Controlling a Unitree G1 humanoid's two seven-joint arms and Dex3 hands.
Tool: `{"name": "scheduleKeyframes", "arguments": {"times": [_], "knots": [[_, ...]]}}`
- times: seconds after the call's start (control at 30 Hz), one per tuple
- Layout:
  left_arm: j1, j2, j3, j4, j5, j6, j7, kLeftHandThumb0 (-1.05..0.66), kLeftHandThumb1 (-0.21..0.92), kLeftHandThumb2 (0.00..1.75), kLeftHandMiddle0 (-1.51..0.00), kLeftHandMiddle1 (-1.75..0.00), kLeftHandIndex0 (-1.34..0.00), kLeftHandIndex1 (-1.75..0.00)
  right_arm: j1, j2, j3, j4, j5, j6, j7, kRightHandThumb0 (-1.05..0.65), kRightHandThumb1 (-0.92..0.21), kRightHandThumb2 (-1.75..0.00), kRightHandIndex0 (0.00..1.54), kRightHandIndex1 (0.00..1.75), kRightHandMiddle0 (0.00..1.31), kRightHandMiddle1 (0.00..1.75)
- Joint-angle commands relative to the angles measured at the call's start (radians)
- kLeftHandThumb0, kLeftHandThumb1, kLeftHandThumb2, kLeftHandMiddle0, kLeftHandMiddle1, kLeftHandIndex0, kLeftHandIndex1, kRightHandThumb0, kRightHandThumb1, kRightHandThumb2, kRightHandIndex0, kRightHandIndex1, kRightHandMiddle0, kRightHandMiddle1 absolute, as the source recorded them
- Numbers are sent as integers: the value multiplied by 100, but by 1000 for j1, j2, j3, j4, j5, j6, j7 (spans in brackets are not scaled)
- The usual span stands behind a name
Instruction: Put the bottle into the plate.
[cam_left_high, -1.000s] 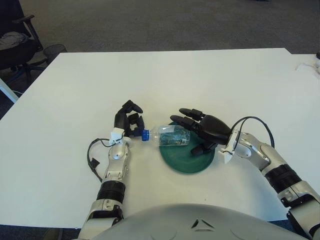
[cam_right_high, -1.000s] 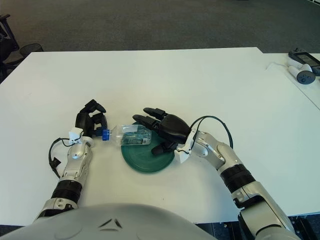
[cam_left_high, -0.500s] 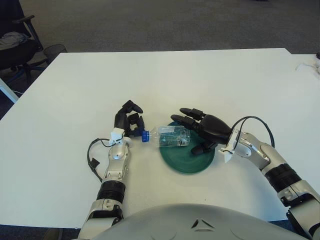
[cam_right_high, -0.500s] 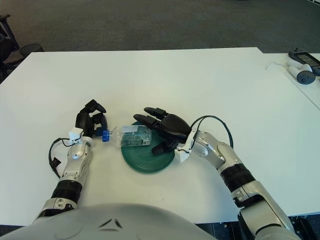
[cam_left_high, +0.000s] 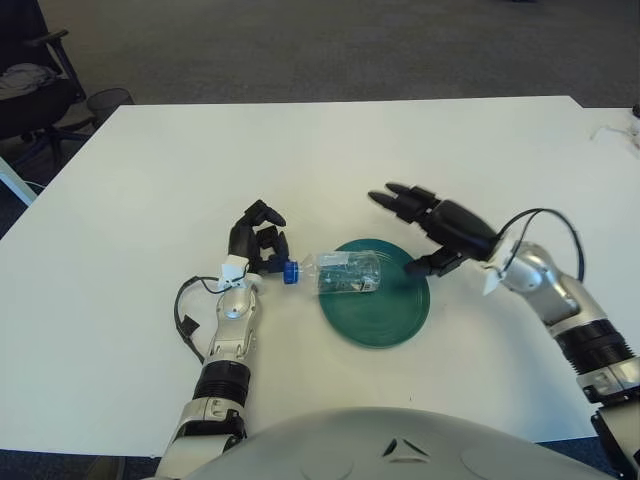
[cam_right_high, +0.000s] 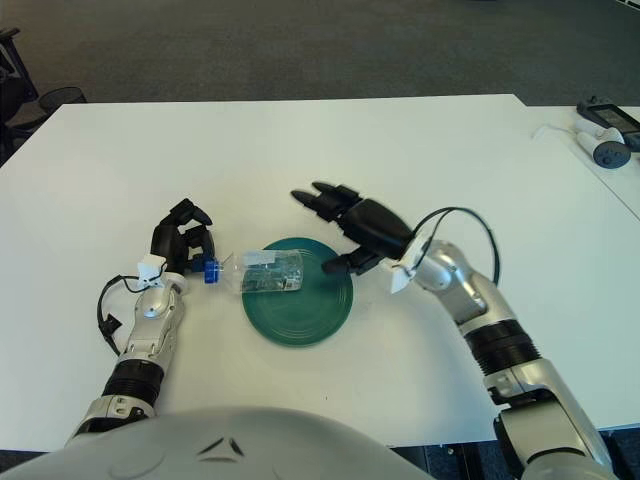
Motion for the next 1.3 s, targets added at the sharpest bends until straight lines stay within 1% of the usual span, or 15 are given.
{"name": "scheduleKeyframes", "arguments": {"times": [0.0, 0.13, 0.27, 0.33, 0.37, 0.47, 0.57, 0.7, 0.93, 1.03, 1.07, 1.13, 1.17, 1.2, 1.27], "knots": [[30, 1, -3, 31, -12, 43, -19, -61, 3, 167, -129, -175, -86, -175, -5, 9, -31, -53, 92, 37, 44, -100, -92, -46, 0, 0, 0, 22], [29, -3, 2, 31, -37, 46, -38, -61, 3, 167, -129, -175, -86, -175, 24, 7, -75, -115, 175, 82, 73, -99, -92, -32, 0, 0, 0, 27], [32, -4, 6, 27, -54, 49, -53, -61, 3, 167, -128, -175, -85, -175, 68, -8, -125, -160, 309, 124, 130, -98, -90, -25, 0, 0, 0, 28], [35, -2, 6, 25, -57, 48, -56, -60, 3, 167, -128, -175, -85, -175, 81, 2, -150, -162, 390, 128, 157, -97, -89, -22, 0, 0, 0, 29], [35, -2, 6, 25, -57, 47, -57, -60, 3, 167, -128, -175, -85, -175, 81, 18, -162, -157, 431, 123, 164, -97, -89, -22, 0, 0, 0, 29], [36, -2, 7, 27, -54, 42, -56, -60, 4, 166, -128, -175, -85, -175, 75, 69, -184, -135, 482, 102, 162, -96, -87, -20, 3, 1, 0, 42], [36, -1, 7, 31, -45, 34, -49, -60, 4, 166, -128, -175, -85, -175, 47, 119, -204, -59, 475, 60, 147, -94, -87, -20, 8, 3, 0, 54], [37, -1, 10, 31, -46, 33, -49, -60, 4, 166, -128, -175, -85, -175, 20, 148, -227, -10, 456, 32, 141, -93, -91, -22, 13, 5, 0, 67], [46, -1, 11, 20, -49, 33, -52, -60, 3, 166, -129, -175, -85, -175, -7, 181, -255, 47, 367, -3, 95, -97, -92, -37, 15, 6, 0, 76], [50, -2, 10, 14, -48, 37, -51, -60, 3, 167, -129, -175, -85, -175, -37, 233, -244, 149, 291, -59, 36, -98, -92, -41, 16, 6, 0, 78], [51, -1, 9, 12, -47, 39, -51, -60, 3, 167, -129, -175, -85, -175, -50, 263, -235, 211, 255, -90, 1, -98, -92, -42, 16, 6, 0, 79], [52, -1, 8, 9, -45, 43, -51, -61, 3, 167, -129, -175, -85, -175, -67, 295, -226, 286, 214, -133, -40, -95, -91, -43, 17, 6, 0, 93], [53, 1, 8, 7, -44, 45, -51, -61, 3, 167, -129, -175, -85, -175, -74, 310, -223, 319, 207, -143, -54, -94, -90, -43, 17, 6, 0, 95], [54, 2, 7, 4, -43, 46, -52, -61, 3, 167, -129, -175, -86, -175, -81, 319, -222, 340, 211, -145, -60, -92, -84, -53, 18, 7, 0, 109], [58, 3, 6, -2, -43, 48, -53, -61, 2, 168, -129, -175, -86, -175, -88, 331, -220, 369, 211, -155, -70, -90, -74, -69, 17, 11, 0, 123]]}}
